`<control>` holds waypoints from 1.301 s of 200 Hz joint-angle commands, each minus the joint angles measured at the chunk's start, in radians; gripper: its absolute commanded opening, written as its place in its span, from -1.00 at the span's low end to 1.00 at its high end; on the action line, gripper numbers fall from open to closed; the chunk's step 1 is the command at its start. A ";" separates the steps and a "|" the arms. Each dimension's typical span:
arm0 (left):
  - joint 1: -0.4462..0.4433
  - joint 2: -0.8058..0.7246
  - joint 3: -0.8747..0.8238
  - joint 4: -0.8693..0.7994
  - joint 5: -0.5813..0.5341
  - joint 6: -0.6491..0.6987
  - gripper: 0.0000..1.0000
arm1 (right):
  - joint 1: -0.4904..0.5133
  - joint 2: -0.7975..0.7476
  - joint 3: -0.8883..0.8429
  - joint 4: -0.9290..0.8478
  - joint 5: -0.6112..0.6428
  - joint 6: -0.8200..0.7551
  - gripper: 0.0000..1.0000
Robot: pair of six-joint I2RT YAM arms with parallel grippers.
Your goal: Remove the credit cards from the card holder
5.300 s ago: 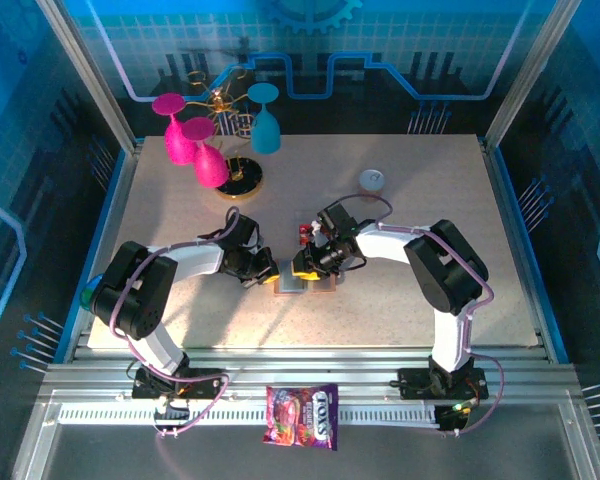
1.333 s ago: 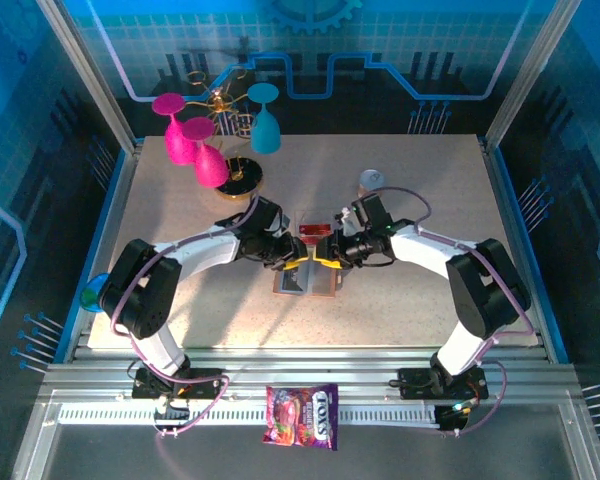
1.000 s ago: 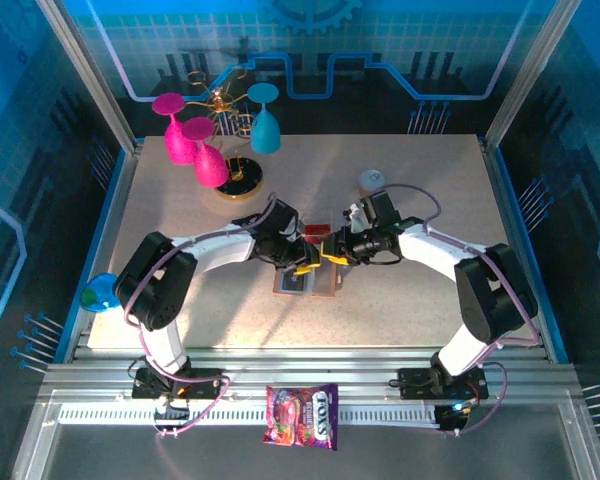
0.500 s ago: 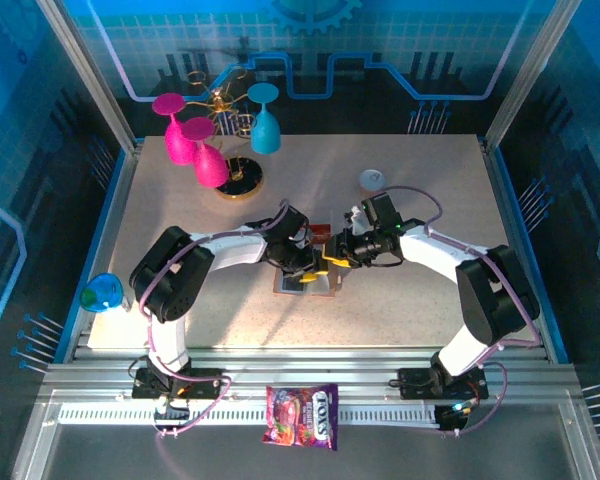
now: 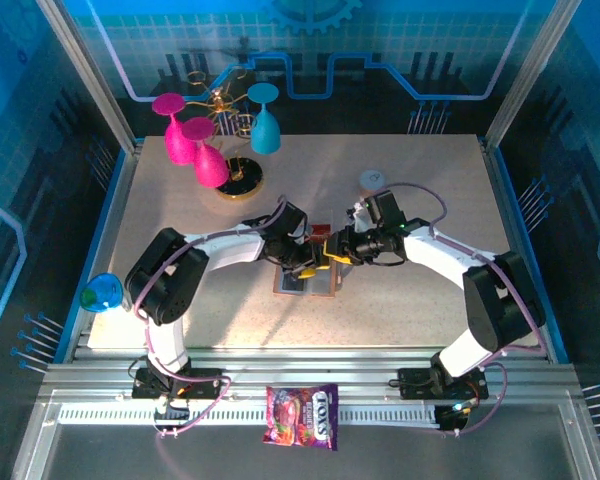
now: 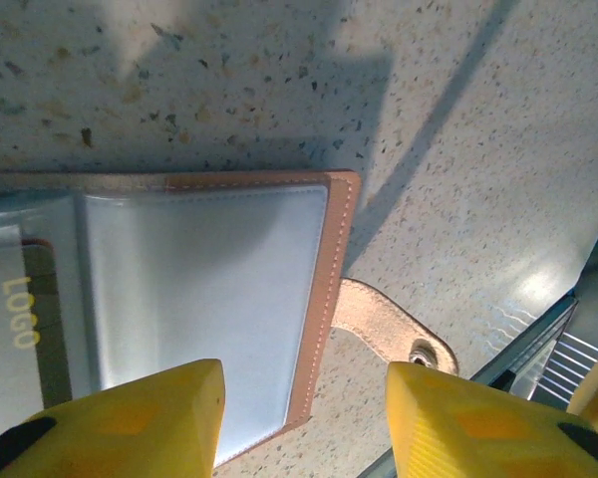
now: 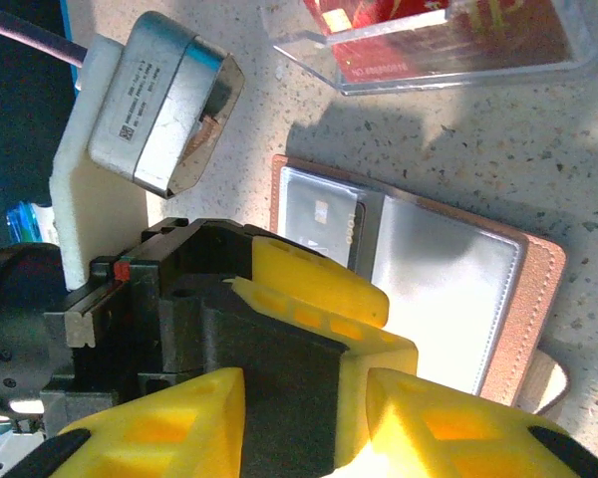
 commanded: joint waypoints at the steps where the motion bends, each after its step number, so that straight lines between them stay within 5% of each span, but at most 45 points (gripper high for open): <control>1: 0.019 -0.075 -0.004 0.012 -0.006 -0.006 -0.05 | -0.008 -0.011 0.008 -0.037 0.003 -0.009 -0.24; 99: 0.126 -0.197 -0.163 0.033 -0.032 -0.004 -0.16 | 0.092 0.087 0.063 0.000 -0.004 0.030 -0.25; 260: 0.201 -0.155 -0.267 0.092 0.019 0.026 -0.71 | 0.201 0.271 0.078 0.163 0.002 0.143 -0.39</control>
